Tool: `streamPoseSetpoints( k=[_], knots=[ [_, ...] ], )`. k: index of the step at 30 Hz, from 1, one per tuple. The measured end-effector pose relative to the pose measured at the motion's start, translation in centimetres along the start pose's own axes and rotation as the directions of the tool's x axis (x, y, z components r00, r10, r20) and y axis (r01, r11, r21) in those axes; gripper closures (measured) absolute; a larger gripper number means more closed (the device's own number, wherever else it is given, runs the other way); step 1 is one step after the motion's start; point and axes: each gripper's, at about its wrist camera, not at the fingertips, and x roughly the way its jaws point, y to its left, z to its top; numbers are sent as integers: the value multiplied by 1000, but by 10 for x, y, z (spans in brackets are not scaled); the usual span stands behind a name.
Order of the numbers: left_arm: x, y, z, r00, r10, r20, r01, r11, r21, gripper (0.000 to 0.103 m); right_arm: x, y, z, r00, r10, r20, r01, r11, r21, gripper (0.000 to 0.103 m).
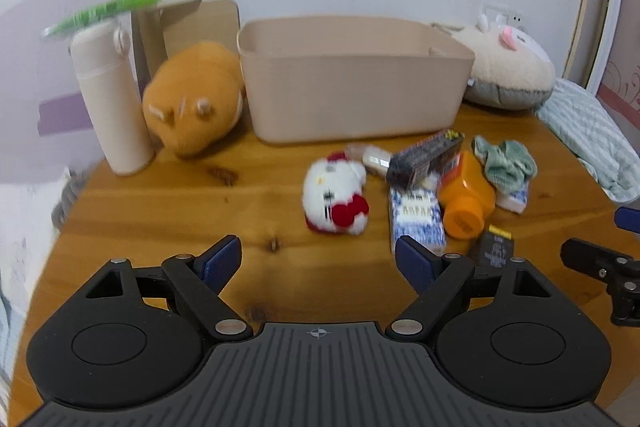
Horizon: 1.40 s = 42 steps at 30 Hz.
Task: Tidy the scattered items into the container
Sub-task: 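Move both tools back toward the remaining items on the table, then grasp the Hello Kitty plush with the left tool while the right tool grasps the black box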
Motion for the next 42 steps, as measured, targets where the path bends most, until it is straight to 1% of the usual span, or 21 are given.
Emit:
streamPoseSetpoints(
  k=[4,13,20,25,34,39,42],
  knots=[
    [6,2,-7,1000,1,-28,-1,1000,-4,17,1,6,-7,1000,-15,-21,14,1000,-22,0],
    [14,-1,-8,999,-6,-45,6,1000,2,17,7,6,-13,998,-20,-58,19,1000,-19,0],
    [26,-1,-2,999,8,-42,-8,1000,16,17,24,13,-13,997,-2,-78,0,1000,-28,0],
    [41,-1,2,998,13,-56,-11,1000,25,17,40,20,-13,996,-15,-93,10,999,-45,0],
    [71,4,13,997,14,-73,-13,1000,17,17,66,26,-11,991,-6,-130,-4,997,-80,2],
    [84,4,20,997,9,-77,-8,1000,17,17,79,24,-10,989,10,-145,-21,997,-76,2],
    [92,3,23,997,4,-77,-3,1000,18,17,87,25,-9,988,7,-156,-21,996,-92,5]
  ],
)
